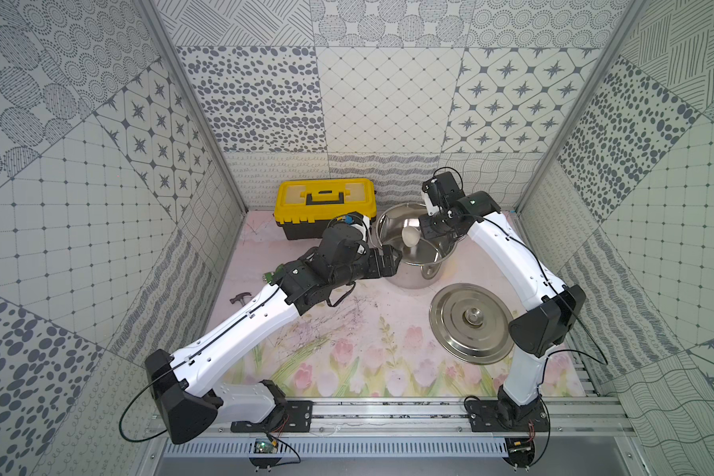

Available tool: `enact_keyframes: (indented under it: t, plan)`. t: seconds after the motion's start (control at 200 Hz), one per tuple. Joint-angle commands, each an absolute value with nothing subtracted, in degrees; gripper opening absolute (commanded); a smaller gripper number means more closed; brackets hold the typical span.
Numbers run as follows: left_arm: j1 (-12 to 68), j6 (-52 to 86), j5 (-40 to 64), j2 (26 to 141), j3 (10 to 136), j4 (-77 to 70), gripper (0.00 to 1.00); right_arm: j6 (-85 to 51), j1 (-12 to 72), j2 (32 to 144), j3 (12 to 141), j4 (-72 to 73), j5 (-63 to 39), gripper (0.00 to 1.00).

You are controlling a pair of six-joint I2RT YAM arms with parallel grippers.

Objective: Stir the soup with a spoon
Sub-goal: Stir the soup in the pan with a stick.

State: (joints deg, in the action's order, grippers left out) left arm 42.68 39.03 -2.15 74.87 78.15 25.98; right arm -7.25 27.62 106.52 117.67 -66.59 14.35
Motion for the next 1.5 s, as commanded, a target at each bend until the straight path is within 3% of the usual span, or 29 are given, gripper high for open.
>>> enact_keyframes:
  t: [0.0, 0.46, 0.92, 1.491]
  plan:
    - [42.8, 38.9, -2.6, 75.0, 78.6, 22.7, 1.0, -5.0, 26.6, 105.8, 118.7, -65.5, 16.6, 0.0]
    - [42.7, 38.6, -1.7, 76.7, 79.5, 21.7, 1.0, -5.6, 25.5, 96.5, 107.5, -66.0, 15.0, 0.0]
    - [42.8, 38.9, -1.8, 75.4, 78.4, 21.8, 1.0, -12.1, 30.1, 92.4, 101.4, -65.5, 11.1, 0.0]
    - [42.8, 37.7, -2.4, 73.2, 77.7, 23.5, 1.0, -11.6, 33.0, 105.0, 118.2, -66.3, 13.2, 0.0]
